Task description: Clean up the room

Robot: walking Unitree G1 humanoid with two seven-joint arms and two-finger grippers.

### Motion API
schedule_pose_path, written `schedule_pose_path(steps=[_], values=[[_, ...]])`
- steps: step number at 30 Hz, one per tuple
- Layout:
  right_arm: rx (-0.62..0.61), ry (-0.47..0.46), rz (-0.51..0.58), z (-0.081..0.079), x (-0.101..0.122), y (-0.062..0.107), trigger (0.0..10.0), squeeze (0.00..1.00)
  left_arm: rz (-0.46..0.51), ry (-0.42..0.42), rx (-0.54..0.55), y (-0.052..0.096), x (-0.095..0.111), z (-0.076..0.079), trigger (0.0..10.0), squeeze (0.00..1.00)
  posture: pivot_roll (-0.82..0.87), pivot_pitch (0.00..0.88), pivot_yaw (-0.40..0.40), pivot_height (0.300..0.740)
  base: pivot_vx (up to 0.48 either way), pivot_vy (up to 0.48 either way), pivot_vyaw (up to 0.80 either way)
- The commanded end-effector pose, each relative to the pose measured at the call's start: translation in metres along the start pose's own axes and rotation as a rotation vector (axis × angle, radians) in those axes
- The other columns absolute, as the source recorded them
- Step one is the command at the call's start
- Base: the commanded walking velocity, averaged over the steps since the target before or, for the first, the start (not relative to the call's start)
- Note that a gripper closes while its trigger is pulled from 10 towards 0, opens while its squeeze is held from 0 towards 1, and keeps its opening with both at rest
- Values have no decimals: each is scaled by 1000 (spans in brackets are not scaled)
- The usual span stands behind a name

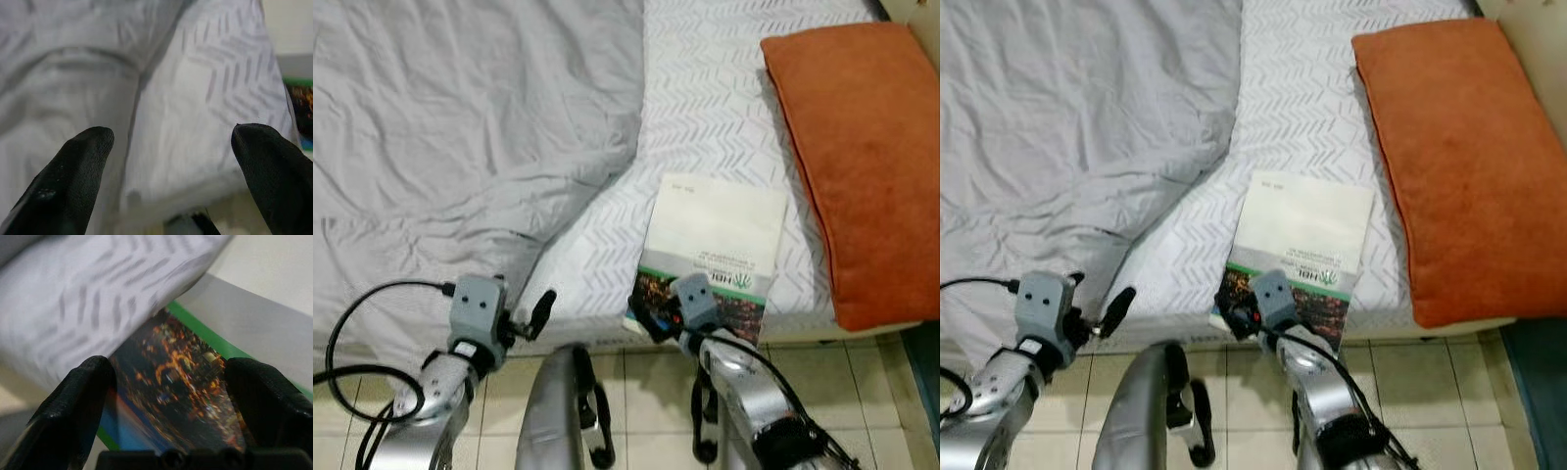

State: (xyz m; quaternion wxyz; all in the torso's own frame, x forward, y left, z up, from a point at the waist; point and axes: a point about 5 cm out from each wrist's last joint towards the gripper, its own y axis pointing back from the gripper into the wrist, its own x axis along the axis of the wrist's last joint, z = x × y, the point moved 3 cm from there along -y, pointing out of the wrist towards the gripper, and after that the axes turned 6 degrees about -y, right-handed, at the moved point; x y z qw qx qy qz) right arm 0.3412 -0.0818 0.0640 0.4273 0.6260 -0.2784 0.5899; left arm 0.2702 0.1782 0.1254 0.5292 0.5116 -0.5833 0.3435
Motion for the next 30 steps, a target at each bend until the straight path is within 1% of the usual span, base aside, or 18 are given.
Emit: schedule_pose_path(steps=[1, 2, 3, 4, 5, 6, 7, 8, 12, 14, 17, 19, 20, 21, 22, 23, 26, 30], values=[[-108, -19, -205, 23, -50, 19, 10000, 0, -27, 3, 10, 6, -4, -1, 10000, 0, 183, 564, 131, 615, 0, 0, 0], [-98, 74, -192, 31, -42, 18, 10000, 0, -36, 15, 10, 8, -5, 3, 10000, 0, 169, 556, 112, 615, 0, 0, 0], [-89, 142, -181, 37, -35, 17, 10000, 0, -42, 29, 12, 9, -6, 7, 10000, 0, 164, 554, 104, 615, 0, 0, 0], [-81, 188, -173, 42, -30, 16, 10000, 0, -48, 41, 12, 10, -6, 10, 10000, 0, 160, 552, 100, 615, 0, 0, 0], [-81, 188, -173, 42, -30, 16, 10000, 0, -48, 41, 12, 10, -6, 10, 10000, 0, 160, 552, 100, 615, 0, 0, 0], [-81, 284, -149, 54, -16, 13, 10000, 0, -58, 66, 9, 12, -8, 18, 10000, 0, 150, 545, 88, 615, 0, 0, 0], [-82, 312, -141, 58, -12, 13, 10000, 0, -61, 72, 7, 13, -8, 21, 10000, 0, 150, 545, 88, 615, 0, 0, 0], [-82, 312, -141, 58, -12, 13, 10000, 0, -61, 72, 7, 13, -8, 21, 10000, 0, 150, 545, 88, 615, 0, 0, 0], [-101, 384, -142, 72, -3, 11, 10000, 0, -76, 85, -19, 14, -12, 33, 10000, 0, 139, 536, 74, 615, 0, 0, 0], [-105, 395, -143, 74, -2, 11, 10000, 0, -79, 87, -23, 14, -13, 35, 10000, 0, 138, 536, 73, 615, 0, 0, 0], [-106, 455, -152, 82, 1, 11, 10000, 0, -89, 99, -29, 15, -14, 41, 10000, 0, 129, 536, 65, 615, 0, 0, 0], [-109, 460, -154, 84, 1, 12, 10000, 0, -91, 101, -29, 15, -15, 42, 10000, 0, 126, 536, 63, 615, 0, 0, 0], [-111, 479, -158, 87, 2, 13, 10000, 0, -94, 104, -29, 15, -15, 43, 10000, 0, 122, 535, 61, 615, 0, 0, 0], [-111, 523, -171, 91, 0, 16, 10000, 0, -97, 108, -28, 15, -16, 44, 10000, 0, 120, 534, 56, 615, 0, 0, 0], [-111, 523, -171, 91, 0, 16, 10000, 0, -97, 108, -28, 15, -16, 44, 10000, 0, 120, 534, 56, 615, 0, 0, 0], [-115, 565, -195, 97, -3, 21, 10000, 0, -98, 114, -27, 15, -17, 45, 10000, 0, 117, 533, 54, 615, 0, 0, 0], [-127, 582, -214, 104, -6, 25, 10000, 0, -98, 118, -26, 14, -17, 46, 10000, 0, 110, 533, 50, 615, 0, 0, 0], [-139, 628, -249, 117, -8, 33, 10000, 0, -98, 127, -24, 13, -18, 48, 10000, 0, 104, 532, 44, 615, 0, 0, 0]])
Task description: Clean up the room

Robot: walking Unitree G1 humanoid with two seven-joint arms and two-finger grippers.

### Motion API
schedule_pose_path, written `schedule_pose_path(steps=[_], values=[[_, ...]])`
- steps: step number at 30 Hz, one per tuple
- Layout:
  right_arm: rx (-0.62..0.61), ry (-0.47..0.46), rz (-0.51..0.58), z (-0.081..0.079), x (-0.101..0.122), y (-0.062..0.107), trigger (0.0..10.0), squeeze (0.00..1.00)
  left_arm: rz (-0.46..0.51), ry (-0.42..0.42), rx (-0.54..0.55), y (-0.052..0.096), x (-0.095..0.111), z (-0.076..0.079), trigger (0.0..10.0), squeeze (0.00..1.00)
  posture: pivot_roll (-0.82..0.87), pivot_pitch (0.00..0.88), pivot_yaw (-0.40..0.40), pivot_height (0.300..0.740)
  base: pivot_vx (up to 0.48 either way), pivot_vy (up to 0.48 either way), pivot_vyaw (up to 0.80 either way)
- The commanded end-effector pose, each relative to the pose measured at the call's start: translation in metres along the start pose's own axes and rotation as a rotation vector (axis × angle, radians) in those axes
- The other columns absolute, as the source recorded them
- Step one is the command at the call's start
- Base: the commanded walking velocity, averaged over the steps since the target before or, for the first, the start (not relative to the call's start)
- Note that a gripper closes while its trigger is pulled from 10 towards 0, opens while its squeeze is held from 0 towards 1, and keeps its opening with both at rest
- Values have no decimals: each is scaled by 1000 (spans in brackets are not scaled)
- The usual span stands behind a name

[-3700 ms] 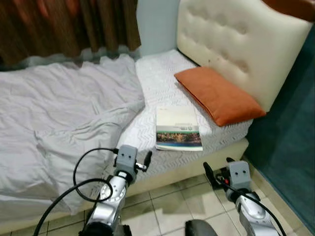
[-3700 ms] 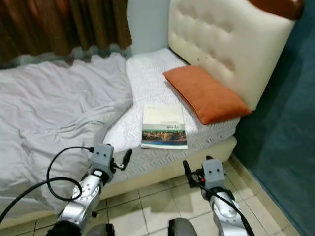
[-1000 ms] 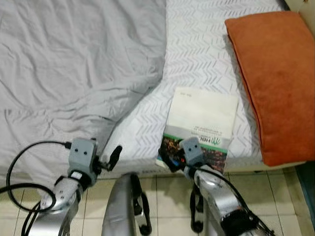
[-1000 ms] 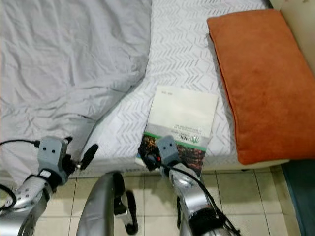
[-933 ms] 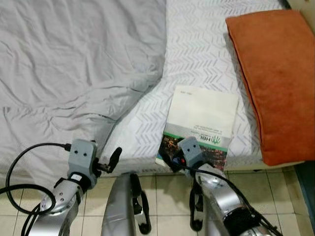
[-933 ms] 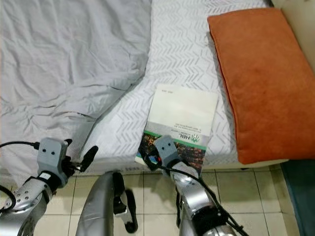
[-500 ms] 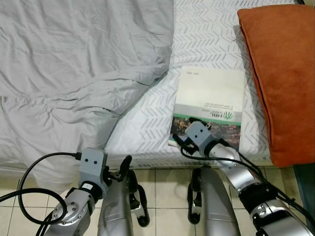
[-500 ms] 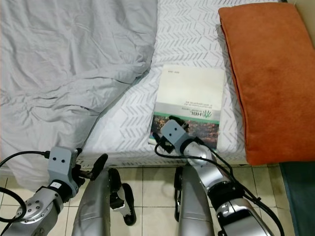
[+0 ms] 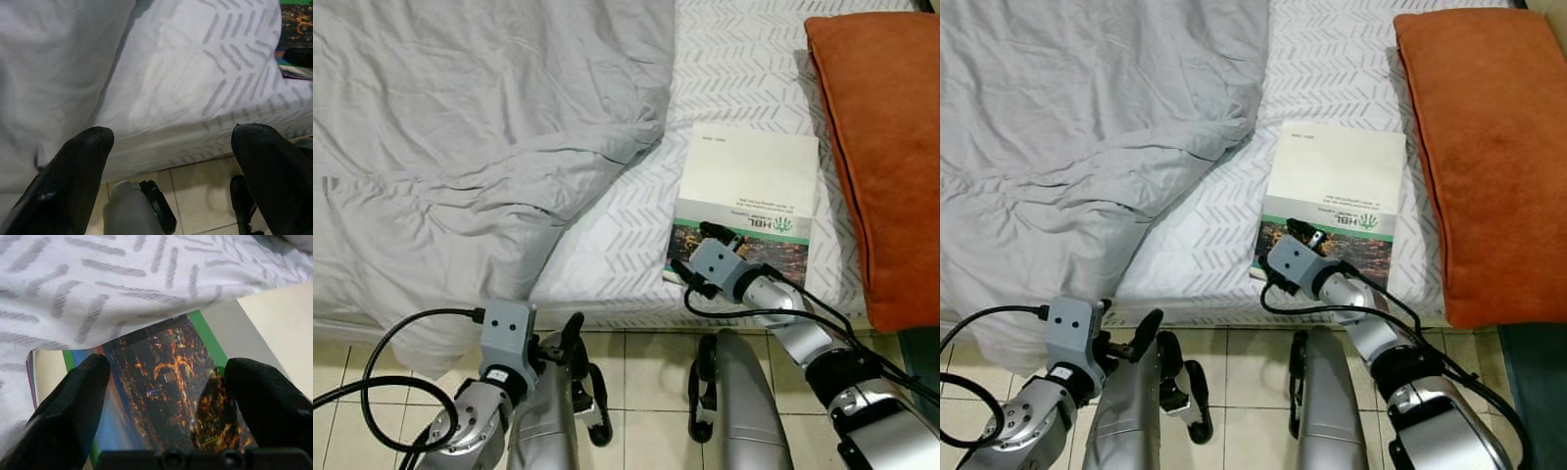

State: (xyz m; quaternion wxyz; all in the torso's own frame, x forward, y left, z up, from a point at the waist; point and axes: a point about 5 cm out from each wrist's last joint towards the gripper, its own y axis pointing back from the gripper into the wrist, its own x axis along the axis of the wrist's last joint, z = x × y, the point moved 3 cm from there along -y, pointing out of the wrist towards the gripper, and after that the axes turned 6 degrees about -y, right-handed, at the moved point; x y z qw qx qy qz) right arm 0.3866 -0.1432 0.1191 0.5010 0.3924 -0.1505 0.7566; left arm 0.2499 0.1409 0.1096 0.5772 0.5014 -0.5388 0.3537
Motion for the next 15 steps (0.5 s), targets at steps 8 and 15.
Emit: schedule_pose_path(steps=[8, 15], values=[[-8, 47, -363, 17, -89, 53, 10000, 0, -47, 32, -16, 2, -13, 12, 10000, 0, 82, 523, 29, 615, 0, 0, 0], [-42, 33, -426, 26, -103, 67, 10000, 0, -85, 32, -85, -1, -25, 31, 10000, 0, 61, 514, 21, 615, 0, 0, 0]])
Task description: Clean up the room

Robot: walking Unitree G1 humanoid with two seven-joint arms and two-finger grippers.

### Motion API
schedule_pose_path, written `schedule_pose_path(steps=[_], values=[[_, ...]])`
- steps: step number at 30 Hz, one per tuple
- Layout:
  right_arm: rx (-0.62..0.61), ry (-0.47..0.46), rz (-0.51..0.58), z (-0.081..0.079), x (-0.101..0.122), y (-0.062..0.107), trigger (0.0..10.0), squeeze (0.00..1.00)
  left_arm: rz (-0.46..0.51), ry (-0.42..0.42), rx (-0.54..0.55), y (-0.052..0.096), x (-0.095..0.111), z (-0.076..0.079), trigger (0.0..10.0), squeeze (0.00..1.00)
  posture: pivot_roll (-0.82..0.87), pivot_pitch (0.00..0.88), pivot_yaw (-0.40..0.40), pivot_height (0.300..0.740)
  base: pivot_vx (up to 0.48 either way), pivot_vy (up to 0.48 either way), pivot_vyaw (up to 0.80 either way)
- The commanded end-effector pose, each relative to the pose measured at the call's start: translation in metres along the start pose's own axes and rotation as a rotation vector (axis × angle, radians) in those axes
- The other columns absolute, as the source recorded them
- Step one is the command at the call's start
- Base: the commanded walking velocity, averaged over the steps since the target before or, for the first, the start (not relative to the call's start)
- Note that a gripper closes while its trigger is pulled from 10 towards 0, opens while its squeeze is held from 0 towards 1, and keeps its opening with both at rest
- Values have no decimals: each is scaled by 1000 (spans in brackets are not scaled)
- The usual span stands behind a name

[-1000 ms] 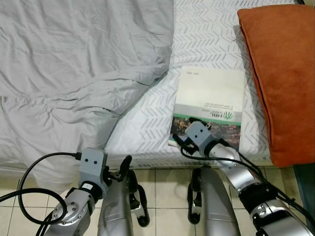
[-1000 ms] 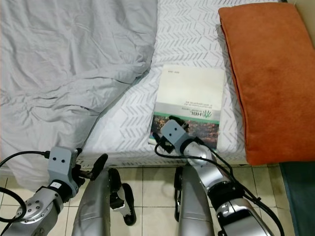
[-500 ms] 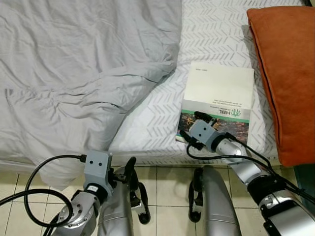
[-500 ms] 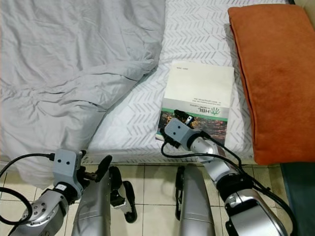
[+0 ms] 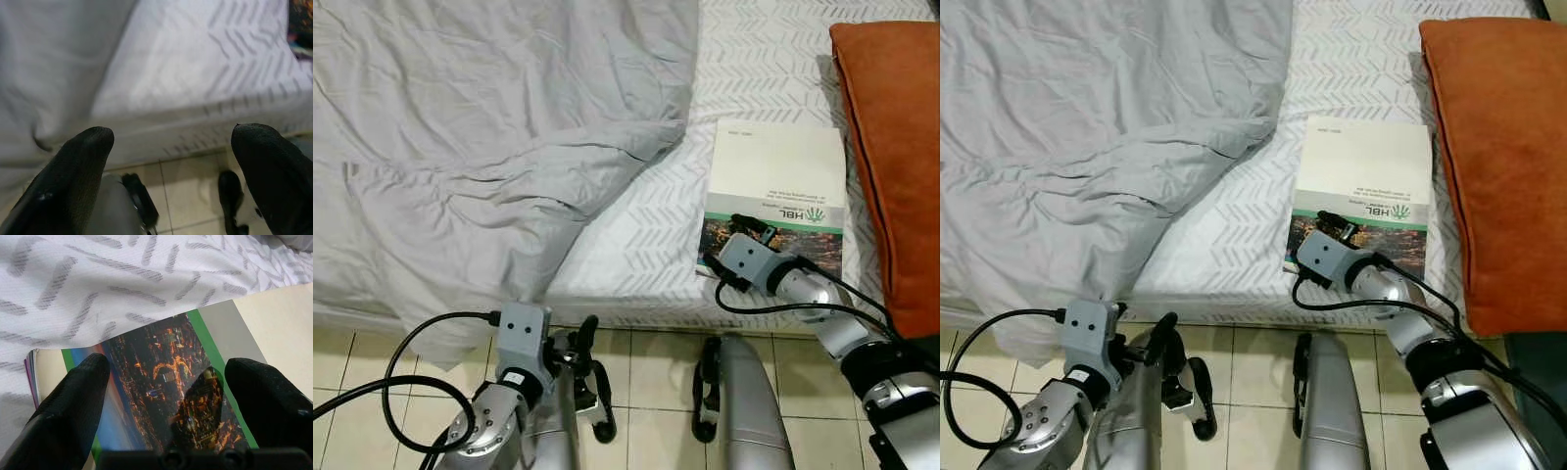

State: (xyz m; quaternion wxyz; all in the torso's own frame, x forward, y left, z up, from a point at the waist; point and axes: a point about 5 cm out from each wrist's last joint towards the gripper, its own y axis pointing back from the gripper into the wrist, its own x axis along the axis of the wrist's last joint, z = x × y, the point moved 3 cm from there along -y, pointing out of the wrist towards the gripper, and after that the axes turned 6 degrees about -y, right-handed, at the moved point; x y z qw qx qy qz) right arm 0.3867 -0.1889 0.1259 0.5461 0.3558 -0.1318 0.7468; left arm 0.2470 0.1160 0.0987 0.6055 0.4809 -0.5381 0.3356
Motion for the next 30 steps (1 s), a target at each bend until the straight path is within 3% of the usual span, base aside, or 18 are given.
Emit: schedule_pose_path(steps=[1, 10, 12, 16, 20, 21, 23, 24, 25, 27, 29, 30], values=[[13, -42, -353, -10, -84, 41, 10000, 0, -71, 9, -21, 3, -20, 8, 10000, 0, 56, 513, 19, 615, 0, 0, 0], [3, -8, -399, -5, -95, 51, 10000, 0, -76, 20, -36, 1, -23, 15, 10000, 0, 47, 503, 14, 615, 0, 0, 0], [-39, 42, -468, 7, -105, 59, 10000, 0, -74, 17, -36, -1, -24, 15, 10000, 0, 41, 496, 10, 615, 0, 0, 0], [-49, 46, -490, 9, -108, 61, 10000, 0, -73, 17, -38, -1, -24, 16, 10000, 0, 41, 495, 9, 615, 0, 0, 0], [-94, -20, -521, 11, -113, 65, 10000, 0, -75, -56, -298, -4, -36, 52, 10000, 0, 43, 493, 11, 615, 0, 0, 0], [-94, -20, -521, 11, -113, 65, 10000, 0, -75, -56, -298, -4, -36, 52, 10000, 0, 43, 493, 11, 615, 0, 0, 0], [-117, -94, -522, 10, -114, 64, 10000, 0, -46, -109, -434, -13, -42, 72, 10000, 0, 28, 493, 1, 615, 0, 0, 0], [-117, -94, -522, 10, -114, 64, 10000, 0, -46, -109, -434, -13, -42, 72, 10000, 0, 28, 493, 1, 615, 0, 0, 0], [-125, -128, -525, 9, -114, 63, 10000, 0, -20, -139, -514, -22, -45, 85, 10000, 0, 24, 493, -1, 615, 0, 0, 0], [-127, -131, -527, 8, -114, 63, 10000, 0, -13, -149, -533, -24, -45, 89, 10000, 0, 24, 493, -1, 615, 0, 0, 0], [-138, -110, -543, 12, -116, 66, 10000, 0, 42, -191, -635, -31, -37, 109, 10000, 0, 11, 491, -2, 615, 0, 0, 0], [-138, -110, -543, 12, -116, 66, 10000, 0, 42, -191, -635, -31, -37, 109, 10000, 0, 11, 491, -2, 615, 0, 0, 0]])
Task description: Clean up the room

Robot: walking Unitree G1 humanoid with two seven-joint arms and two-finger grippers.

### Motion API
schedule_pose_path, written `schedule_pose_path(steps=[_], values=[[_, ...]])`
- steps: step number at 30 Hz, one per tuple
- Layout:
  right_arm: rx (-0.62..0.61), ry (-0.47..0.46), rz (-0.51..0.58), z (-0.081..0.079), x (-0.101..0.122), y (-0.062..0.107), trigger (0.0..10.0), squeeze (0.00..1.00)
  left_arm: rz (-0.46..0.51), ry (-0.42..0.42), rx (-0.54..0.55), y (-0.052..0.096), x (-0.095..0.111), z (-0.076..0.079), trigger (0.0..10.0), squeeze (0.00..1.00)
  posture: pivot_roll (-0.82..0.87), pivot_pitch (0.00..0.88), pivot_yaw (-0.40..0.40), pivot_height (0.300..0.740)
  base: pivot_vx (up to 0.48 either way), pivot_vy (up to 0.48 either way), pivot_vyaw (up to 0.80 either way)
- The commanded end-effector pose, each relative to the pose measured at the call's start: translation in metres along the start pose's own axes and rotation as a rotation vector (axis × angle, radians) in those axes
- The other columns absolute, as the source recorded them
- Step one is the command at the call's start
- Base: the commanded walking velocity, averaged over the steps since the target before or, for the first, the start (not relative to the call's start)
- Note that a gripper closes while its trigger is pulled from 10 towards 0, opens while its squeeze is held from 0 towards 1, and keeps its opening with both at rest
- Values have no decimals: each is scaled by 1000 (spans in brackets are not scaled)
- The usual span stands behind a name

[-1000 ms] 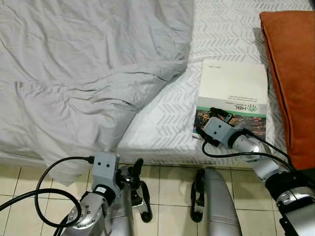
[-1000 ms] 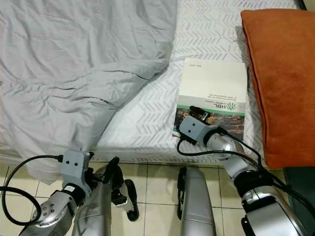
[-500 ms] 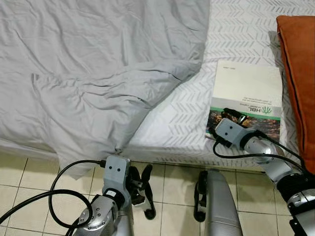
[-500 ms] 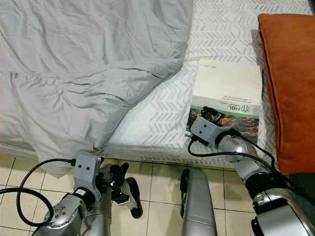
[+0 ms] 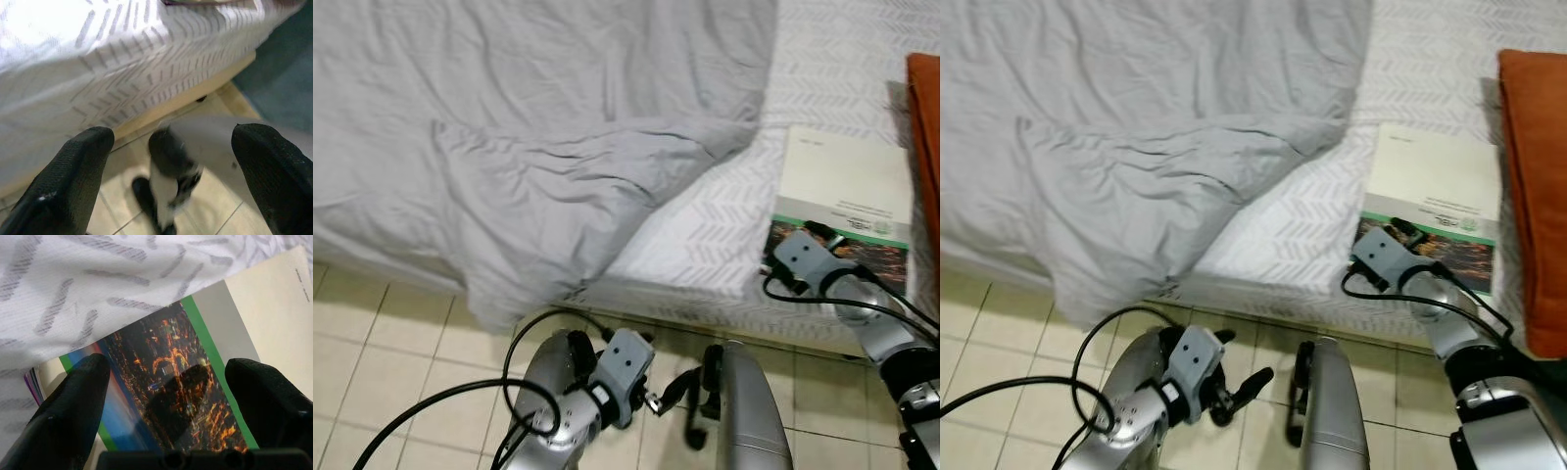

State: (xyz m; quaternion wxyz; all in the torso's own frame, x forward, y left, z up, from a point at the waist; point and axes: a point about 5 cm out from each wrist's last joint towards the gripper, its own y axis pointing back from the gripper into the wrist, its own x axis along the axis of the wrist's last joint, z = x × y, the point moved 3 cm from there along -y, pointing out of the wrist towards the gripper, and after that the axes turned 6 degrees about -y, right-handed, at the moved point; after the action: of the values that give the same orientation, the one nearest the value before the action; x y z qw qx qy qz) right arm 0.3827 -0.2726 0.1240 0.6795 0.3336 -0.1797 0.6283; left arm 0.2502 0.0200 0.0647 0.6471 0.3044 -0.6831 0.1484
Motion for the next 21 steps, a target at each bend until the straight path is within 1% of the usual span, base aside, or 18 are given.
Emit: schedule_pose_path(steps=[1, 3, 5, 6, 7, 8, 10, 15, 18, 20, 21], values=[[72, 2, -262, -23, -66, 21, 10000, 0, -6, 5, -100, -6, -7, 25, 10000, 0, 3, 488, 0, 615, 0, 0, 0], [66, 9, -267, -21, -67, 22, 10000, 0, 22, -12, -121, -12, -2, 25, 10000, 0, -4, 483, 1, 615, 0, 0, 0], [54, 21, -270, -17, -67, 22, 10000, 0, 78, -53, -104, -16, 8, 18, 10000, 0, -7, 482, 4, 615, 0, 0, 0], [54, 21, -270, -17, -67, 22, 10000, 0, 78, -53, -104, -16, 8, 18, 10000, 0, -7, 482, 4, 615, 0, 0, 0], [41, 37, -276, -12, -69, 23, 10000, 0, 113, -96, -79, -16, 16, 11, 10000, 0, -6, 479, 9, 615, 0, 0, 0], [41, 37, -276, -12, -69, 23, 10000, 0, 113, -96, -79, -16, 16, 11, 10000, 0, -6, 479, 9, 615, 0, 0, 0], [25, 66, -289, -6, -72, 25, 10000, 0, 128, -111, -68, -13, 17, 8, 10000, 0, -3, 479, 10, 615, 0, 0, 0], [15, 83, -294, -3, -75, 26, 10000, 0, 133, -99, -54, -7, 14, 8, 10000, 0, 0, 476, 5, 615, 0, 0, 0], [2, 53, -269, -3, -68, 23, 10000, 0, 132, -108, -39, -4, 11, 6, 10000, 0, 1, 468, 2, 615, 0, 0, 0], [-14, 12, -228, -2, -58, 18, 10000, 0, 137, -110, -24, 0, 11, 4, 10000, 0, 2, 460, -1, 615, 0, 0, 0], [-36, -36, -194, 0, -51, 16, 10000, 0, 143, -111, -17, 2, 13, 3, 10000, 0, 3, 455, -3, 615, 0, 0, 0]])
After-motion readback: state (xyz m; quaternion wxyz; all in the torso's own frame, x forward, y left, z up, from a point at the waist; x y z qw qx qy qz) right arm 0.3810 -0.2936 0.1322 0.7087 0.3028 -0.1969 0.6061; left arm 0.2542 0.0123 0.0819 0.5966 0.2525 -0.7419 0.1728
